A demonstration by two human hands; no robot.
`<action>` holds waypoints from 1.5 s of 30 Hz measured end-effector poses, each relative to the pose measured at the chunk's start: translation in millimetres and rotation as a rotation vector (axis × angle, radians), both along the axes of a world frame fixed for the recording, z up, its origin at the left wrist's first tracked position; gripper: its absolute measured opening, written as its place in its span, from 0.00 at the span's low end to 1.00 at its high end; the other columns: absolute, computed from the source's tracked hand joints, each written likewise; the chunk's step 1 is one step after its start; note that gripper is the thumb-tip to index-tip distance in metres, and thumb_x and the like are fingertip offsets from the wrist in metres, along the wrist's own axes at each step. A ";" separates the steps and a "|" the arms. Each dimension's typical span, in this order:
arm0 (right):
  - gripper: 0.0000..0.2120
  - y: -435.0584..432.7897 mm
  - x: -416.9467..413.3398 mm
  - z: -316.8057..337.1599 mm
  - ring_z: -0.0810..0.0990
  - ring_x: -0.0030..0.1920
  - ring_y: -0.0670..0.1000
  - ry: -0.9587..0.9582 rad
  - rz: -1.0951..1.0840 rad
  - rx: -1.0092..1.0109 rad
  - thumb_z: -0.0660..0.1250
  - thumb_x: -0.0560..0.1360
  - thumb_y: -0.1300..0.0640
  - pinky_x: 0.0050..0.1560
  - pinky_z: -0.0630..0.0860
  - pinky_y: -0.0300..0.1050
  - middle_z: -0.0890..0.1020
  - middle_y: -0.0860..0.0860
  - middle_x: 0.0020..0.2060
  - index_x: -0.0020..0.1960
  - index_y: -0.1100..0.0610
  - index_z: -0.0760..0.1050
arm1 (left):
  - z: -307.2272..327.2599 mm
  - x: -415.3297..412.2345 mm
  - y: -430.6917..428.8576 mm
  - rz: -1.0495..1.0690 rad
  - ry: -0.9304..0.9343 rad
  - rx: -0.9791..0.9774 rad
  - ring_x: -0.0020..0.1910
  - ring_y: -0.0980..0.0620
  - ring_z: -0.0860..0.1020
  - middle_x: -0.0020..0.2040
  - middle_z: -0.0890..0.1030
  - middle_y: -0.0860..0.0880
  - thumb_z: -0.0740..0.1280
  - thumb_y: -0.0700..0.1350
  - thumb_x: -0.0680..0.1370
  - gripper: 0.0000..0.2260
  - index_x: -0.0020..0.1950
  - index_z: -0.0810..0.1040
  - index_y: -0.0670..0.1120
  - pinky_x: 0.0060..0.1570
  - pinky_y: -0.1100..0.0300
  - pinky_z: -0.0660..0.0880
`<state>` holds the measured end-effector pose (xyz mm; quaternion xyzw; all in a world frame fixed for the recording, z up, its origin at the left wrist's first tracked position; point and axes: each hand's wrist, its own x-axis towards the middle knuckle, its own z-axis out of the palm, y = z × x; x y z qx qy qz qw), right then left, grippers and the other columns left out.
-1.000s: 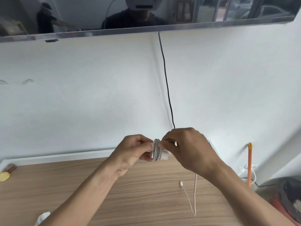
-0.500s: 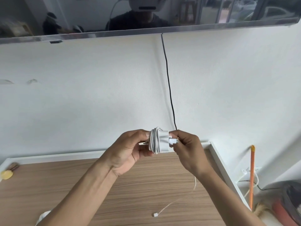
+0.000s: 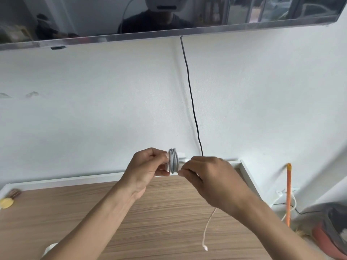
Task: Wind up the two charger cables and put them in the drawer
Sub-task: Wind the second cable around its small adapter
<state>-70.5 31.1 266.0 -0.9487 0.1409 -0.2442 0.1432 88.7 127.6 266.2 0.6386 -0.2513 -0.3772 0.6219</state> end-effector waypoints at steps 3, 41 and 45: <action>0.12 -15.5 -1.1 20.2 0.78 0.36 0.50 -0.010 -0.001 0.030 0.63 0.77 0.45 0.35 0.75 0.49 0.81 0.45 0.37 0.43 0.50 0.80 | -0.7 -6.7 5.8 -0.170 -0.048 0.012 0.40 0.44 0.79 0.41 0.81 0.37 0.70 0.37 0.73 0.05 0.46 0.78 0.37 0.34 0.58 0.78; 0.10 -27.3 -6.6 51.1 0.75 0.33 0.40 -0.225 0.117 0.177 0.61 0.79 0.55 0.34 0.66 0.31 0.76 0.37 0.31 0.44 0.50 0.81 | 44.5 -20.6 20.4 -0.400 0.180 -0.336 0.29 0.52 0.76 0.33 0.78 0.45 0.74 0.45 0.64 0.13 0.42 0.77 0.39 0.28 0.60 0.75; 0.14 0.1 2.5 24.4 0.64 0.27 0.44 -0.330 0.052 0.274 0.61 0.77 0.60 0.30 0.60 0.34 0.66 0.44 0.26 0.33 0.54 0.67 | 50.2 -22.3 14.2 -0.212 0.277 -0.374 0.32 0.53 0.76 0.36 0.78 0.45 0.70 0.45 0.67 0.11 0.44 0.82 0.38 0.28 0.63 0.76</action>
